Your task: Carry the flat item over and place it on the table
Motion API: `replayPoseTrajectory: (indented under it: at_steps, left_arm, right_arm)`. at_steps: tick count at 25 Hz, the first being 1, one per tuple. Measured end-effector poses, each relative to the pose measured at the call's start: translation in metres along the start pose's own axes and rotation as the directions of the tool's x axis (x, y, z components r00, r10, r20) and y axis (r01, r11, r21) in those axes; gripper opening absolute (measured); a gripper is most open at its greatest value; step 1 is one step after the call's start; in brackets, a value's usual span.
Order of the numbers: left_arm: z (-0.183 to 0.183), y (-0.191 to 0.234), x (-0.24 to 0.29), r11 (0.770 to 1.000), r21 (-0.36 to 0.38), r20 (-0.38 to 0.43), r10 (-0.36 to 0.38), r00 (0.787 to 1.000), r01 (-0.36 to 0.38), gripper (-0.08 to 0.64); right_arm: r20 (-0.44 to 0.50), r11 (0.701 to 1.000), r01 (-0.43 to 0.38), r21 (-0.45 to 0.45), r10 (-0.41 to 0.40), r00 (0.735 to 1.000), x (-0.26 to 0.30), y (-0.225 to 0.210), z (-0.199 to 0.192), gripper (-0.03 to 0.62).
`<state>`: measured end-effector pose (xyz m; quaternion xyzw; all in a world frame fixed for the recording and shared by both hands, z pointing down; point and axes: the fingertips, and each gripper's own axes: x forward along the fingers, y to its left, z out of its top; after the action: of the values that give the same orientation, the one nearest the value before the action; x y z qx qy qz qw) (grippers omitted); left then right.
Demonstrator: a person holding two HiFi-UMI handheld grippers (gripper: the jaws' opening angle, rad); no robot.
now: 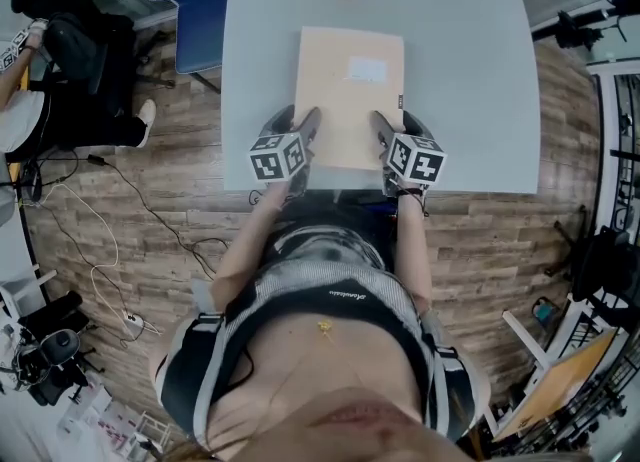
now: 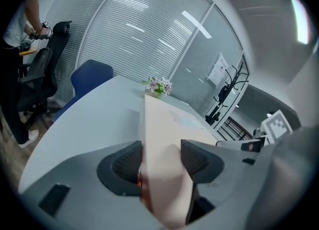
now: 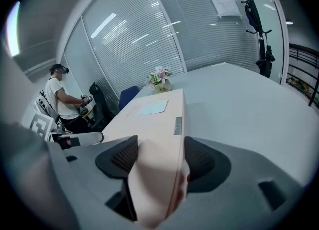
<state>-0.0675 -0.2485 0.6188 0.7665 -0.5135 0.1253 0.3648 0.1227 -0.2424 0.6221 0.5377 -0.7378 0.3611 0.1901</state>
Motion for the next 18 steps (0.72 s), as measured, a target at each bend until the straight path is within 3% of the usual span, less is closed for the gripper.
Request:
replayPoseTrajectory:
  at_steps: [8,13,18]
  left_arm:
    - [-0.018,0.008,0.022,1.000,-0.001,-0.039,0.020,0.999,-0.020,0.241]
    - [-0.039,0.014,0.036,1.000,-0.013,-0.076,-0.015,0.997,0.014,0.241]
    - [-0.038,0.015,0.036,1.000,0.025,-0.108,0.014,0.994,-0.011,0.242]
  right_arm:
    - [-0.036,1.000,0.015,0.014,-0.014,0.999,0.020,-0.017,-0.016,0.301]
    - [-0.065,1.000,0.011,0.011,-0.010,0.998,0.031,-0.022,-0.029,0.297]
    - [-0.054,1.000,-0.003,0.014,0.004,0.999,0.034,-0.027,-0.030,0.293]
